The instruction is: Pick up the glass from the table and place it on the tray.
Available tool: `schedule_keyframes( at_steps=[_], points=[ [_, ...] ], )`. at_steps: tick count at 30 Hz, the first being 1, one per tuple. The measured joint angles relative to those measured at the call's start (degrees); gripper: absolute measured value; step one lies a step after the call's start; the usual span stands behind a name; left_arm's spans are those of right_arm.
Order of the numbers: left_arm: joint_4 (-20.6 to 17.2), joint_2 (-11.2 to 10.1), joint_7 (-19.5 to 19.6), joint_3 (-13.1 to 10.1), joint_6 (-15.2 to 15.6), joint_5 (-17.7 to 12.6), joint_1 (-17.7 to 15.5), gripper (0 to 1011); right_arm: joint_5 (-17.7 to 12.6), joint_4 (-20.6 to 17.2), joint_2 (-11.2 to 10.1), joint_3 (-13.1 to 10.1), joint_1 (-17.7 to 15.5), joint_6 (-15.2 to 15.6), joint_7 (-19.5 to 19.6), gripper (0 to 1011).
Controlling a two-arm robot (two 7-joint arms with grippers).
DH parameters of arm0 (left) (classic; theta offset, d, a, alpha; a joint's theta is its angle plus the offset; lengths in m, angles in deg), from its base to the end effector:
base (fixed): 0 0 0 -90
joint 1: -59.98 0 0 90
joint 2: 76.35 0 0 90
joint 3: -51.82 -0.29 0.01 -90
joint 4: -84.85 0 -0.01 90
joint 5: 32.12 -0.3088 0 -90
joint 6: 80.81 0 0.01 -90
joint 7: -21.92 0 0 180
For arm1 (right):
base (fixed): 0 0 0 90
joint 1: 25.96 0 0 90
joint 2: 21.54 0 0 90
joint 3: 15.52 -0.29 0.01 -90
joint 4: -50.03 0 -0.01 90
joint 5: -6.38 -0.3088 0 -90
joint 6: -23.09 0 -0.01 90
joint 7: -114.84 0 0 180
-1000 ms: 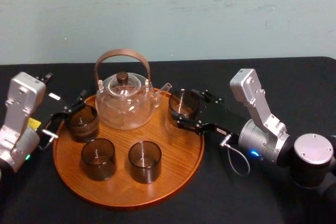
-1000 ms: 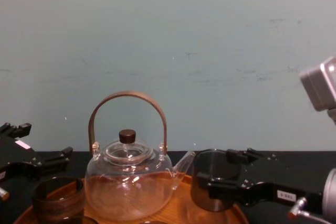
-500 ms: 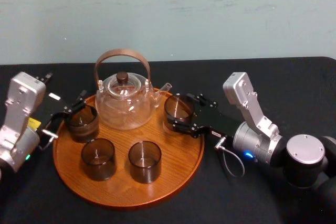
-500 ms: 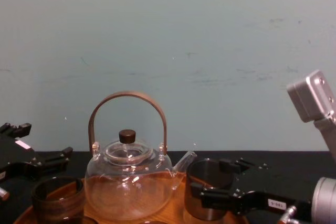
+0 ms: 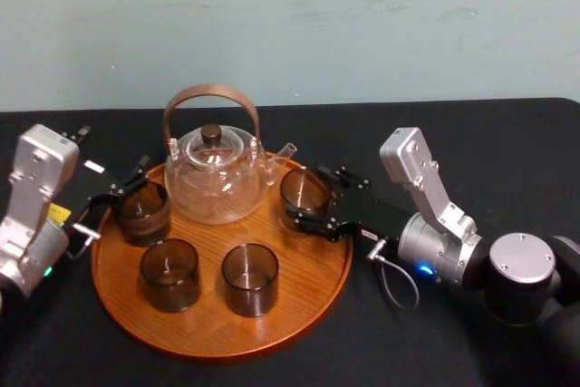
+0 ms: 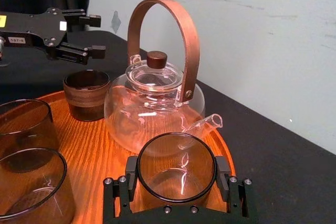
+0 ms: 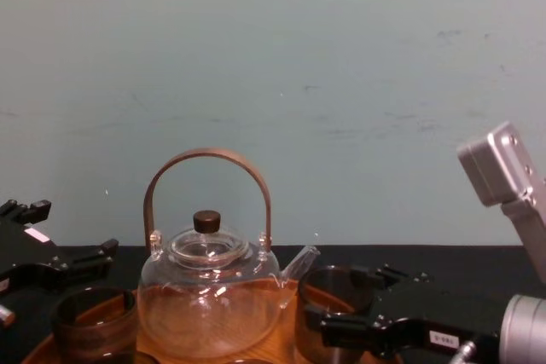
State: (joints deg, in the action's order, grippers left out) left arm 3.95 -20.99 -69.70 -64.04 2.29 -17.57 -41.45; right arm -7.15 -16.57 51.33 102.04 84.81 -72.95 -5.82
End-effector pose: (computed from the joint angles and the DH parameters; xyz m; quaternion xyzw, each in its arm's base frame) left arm 0.3581 0.0827 -0.3023 0.1415 -0.1324 0.5800 0.7913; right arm 0.4063 0.0069 -0.3236 -0.0988 -0.0278 -0.3456 0.9327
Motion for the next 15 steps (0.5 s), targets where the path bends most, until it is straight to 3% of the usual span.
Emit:
schedule_keyframes(
  at_steps=[15],
  points=[
    [0.00,0.00,0.00,0.00,0.00,0.00,0.00,1002,0.09,0.22,0.05,0.22,0.15,0.20,-0.05,900]
  ],
)
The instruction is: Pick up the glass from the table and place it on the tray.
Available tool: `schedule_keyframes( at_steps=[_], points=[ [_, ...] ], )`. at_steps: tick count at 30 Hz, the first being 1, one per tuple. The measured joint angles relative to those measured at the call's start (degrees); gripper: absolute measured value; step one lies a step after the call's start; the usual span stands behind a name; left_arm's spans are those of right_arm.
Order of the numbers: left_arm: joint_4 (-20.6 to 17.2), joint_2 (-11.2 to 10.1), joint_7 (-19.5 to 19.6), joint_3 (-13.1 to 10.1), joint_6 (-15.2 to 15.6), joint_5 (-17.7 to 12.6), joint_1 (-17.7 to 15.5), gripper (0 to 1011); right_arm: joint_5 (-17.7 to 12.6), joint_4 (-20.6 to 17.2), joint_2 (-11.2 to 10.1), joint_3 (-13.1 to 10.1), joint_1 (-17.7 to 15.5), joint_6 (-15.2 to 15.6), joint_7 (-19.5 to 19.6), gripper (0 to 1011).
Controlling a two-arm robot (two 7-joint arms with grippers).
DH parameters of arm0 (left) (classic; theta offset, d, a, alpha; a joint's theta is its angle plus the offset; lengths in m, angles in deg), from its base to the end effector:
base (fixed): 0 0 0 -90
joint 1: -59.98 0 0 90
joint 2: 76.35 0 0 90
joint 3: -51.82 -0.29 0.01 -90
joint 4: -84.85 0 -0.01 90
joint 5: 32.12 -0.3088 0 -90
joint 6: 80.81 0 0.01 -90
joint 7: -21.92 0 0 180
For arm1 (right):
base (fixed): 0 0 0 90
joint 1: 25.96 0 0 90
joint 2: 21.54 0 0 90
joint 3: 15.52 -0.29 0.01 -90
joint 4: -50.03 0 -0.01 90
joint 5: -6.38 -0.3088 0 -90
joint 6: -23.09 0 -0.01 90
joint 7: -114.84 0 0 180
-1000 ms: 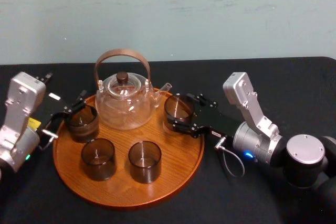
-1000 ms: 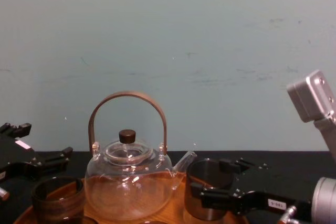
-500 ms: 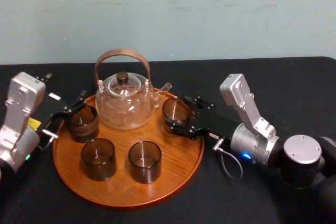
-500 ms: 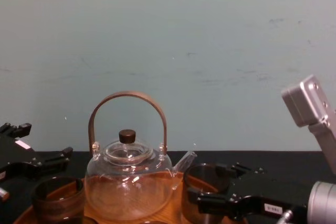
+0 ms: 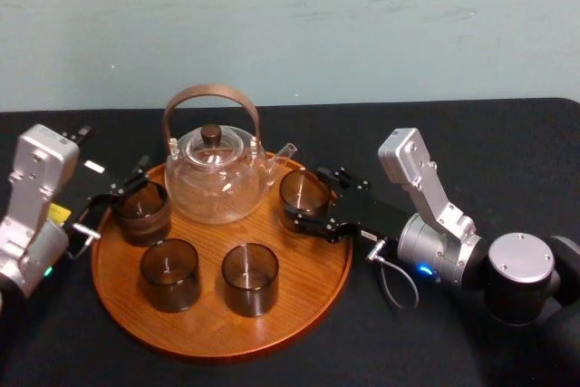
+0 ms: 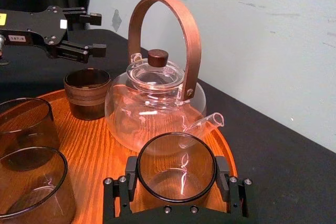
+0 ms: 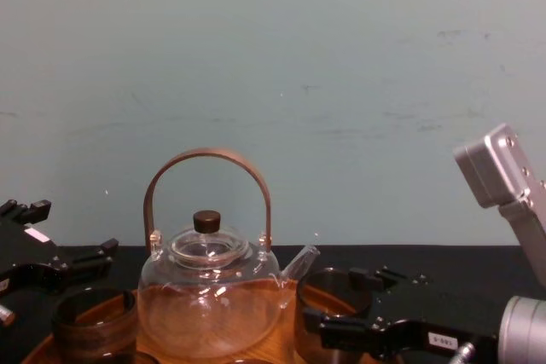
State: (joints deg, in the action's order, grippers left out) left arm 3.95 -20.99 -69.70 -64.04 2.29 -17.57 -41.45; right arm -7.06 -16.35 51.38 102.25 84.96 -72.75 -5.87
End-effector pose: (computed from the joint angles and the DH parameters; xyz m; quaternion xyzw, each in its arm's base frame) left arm 0.3581 0.0827 -0.3023 0.1415 -0.1324 0.5800 0.7913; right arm 0.4067 0.0076 -0.3241 -0.1016 -0.0265 -0.3441 0.9330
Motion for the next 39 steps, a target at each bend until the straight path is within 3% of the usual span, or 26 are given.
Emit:
schedule_keyframes(
  at_steps=[4,9,25,39],
  points=[
    [0.00,0.00,0.00,0.00,0.00,0.00,0.00,1001,-0.01,-0.03,-0.02,-0.02,-0.02,0.00,0.01,902],
    [0.00,0.00,0.00,0.00,0.00,0.00,0.00,1001,-0.01,-0.07,-0.04,-0.06,-0.05,0.00,0.02,1002],
    [0.00,0.00,0.00,0.00,0.00,0.00,0.00,1001,0.00,-0.62,-0.26,-0.38,-0.17,-0.63,0.28,1002],
    [0.00,0.00,0.00,0.00,0.00,0.00,0.00,1001,0.59,-8.88,-3.15,-3.16,-3.13,-4.40,2.51,1002]
  ],
)
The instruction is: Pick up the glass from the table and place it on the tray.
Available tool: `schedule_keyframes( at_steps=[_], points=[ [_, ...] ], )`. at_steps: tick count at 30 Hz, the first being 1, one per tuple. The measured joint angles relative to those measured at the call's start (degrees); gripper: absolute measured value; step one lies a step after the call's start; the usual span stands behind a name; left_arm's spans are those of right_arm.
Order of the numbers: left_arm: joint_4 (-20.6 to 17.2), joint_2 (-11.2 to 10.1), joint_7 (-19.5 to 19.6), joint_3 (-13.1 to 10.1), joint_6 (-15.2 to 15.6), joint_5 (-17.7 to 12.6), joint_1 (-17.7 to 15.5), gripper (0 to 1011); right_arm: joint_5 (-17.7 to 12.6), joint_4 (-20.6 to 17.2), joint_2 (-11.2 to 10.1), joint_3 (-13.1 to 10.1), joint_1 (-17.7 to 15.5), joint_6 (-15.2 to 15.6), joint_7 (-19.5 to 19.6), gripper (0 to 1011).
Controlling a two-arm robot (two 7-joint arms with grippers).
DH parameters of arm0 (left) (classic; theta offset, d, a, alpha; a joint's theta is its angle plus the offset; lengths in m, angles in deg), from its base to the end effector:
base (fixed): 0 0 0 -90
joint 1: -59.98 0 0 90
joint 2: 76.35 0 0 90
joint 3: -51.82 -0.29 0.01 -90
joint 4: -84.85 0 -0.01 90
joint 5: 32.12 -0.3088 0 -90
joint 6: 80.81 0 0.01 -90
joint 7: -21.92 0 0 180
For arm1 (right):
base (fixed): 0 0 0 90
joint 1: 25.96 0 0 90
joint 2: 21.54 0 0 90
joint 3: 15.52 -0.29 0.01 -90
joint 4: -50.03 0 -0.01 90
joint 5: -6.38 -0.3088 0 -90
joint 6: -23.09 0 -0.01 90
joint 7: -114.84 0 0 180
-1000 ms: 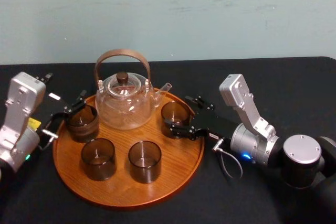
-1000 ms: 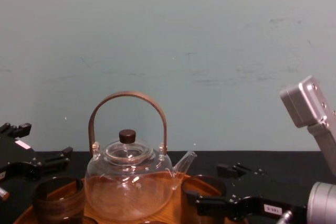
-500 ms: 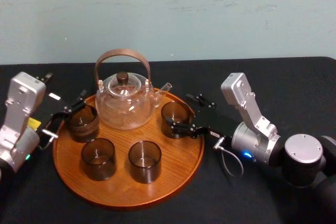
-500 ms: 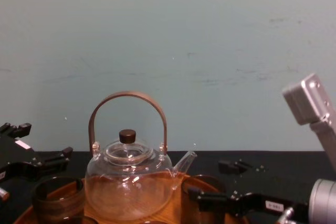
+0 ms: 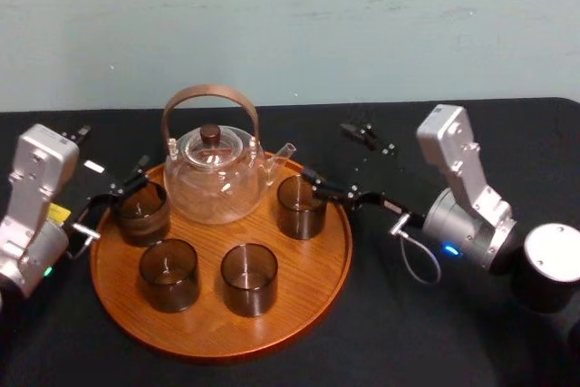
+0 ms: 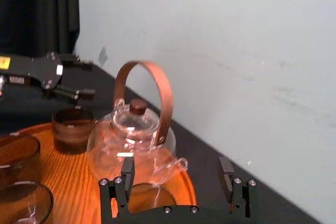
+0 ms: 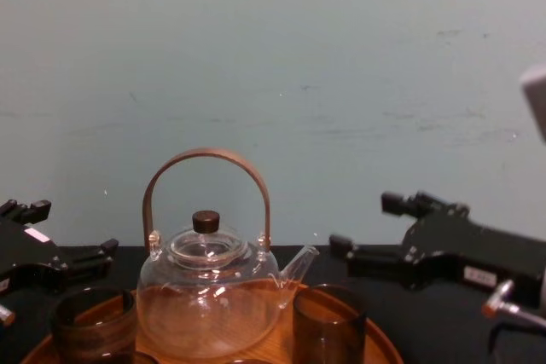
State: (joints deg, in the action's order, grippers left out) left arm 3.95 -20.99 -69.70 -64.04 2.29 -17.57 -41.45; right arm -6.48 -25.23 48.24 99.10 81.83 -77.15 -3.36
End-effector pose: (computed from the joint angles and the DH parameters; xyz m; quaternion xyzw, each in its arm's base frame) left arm 0.3581 0.0827 -0.3023 0.1415 -0.1324 0.5800 0.7913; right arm 0.3963 -0.0078 -0.2941 -0.0559 -0.1019 -0.3654 0.9236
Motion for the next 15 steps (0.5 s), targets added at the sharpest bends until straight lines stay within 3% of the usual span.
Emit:
schedule_keyframes(
  at_steps=[15],
  points=[
    [0.00,0.00,0.00,0.00,0.00,0.00,0.00,1001,-2.74,-8.47,-3.75,-5.92,-6.85,-1.91,1.91,1002]
  ],
)
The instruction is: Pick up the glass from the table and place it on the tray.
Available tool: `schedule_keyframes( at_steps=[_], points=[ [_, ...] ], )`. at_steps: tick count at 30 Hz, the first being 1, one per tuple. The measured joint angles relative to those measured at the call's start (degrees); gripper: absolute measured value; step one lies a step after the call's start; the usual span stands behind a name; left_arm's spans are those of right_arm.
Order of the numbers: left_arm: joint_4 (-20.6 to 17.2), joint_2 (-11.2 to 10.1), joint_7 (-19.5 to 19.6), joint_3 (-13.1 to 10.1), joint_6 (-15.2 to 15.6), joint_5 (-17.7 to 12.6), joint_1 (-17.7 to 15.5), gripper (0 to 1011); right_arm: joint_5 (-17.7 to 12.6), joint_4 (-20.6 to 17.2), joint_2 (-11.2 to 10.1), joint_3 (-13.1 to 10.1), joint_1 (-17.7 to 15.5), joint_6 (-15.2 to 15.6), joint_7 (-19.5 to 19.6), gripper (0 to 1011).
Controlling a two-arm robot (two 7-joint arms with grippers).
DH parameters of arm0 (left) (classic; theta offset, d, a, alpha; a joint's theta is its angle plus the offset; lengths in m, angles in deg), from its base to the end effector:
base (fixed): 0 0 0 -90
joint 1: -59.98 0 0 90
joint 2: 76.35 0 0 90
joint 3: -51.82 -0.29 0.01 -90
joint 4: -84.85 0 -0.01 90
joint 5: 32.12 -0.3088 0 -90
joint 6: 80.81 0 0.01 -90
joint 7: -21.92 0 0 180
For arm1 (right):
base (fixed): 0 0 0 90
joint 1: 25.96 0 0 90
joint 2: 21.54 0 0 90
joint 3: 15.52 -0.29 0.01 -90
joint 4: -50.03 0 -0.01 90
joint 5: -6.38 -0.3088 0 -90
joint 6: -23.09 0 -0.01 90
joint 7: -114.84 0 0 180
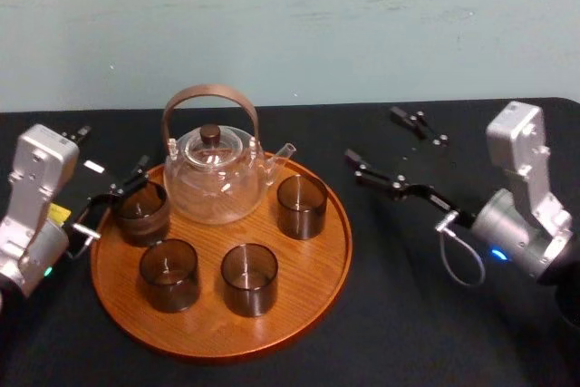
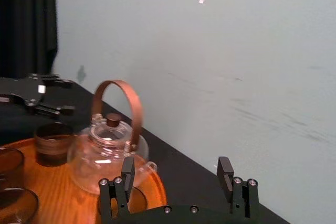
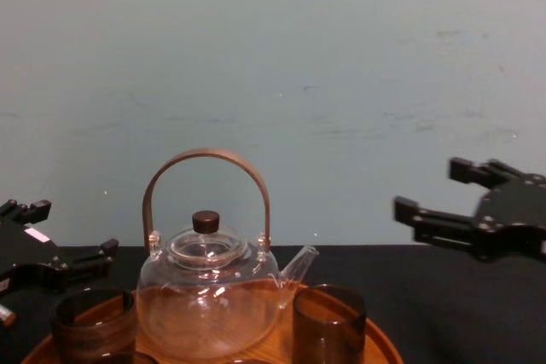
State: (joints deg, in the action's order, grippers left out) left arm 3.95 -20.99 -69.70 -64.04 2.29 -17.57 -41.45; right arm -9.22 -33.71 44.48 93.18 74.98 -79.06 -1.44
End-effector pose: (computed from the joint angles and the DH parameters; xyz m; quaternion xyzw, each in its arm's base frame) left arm 0.3581 0.0827 -0.3023 0.1415 -0.1324 0.5800 0.7913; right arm 0.3689 -0.0402 -0.2813 -0.0183 -0.1209 -0.4041 0.9065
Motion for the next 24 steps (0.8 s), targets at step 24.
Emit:
schedule_keyframes(
  at_steps=[24],
  points=[
    [0.00,0.00,0.00,0.00,0.00,0.00,0.00,1001,3.69,0.82,-0.22,-7.93,-7.99,-0.90,7.23,1002]
  ],
)
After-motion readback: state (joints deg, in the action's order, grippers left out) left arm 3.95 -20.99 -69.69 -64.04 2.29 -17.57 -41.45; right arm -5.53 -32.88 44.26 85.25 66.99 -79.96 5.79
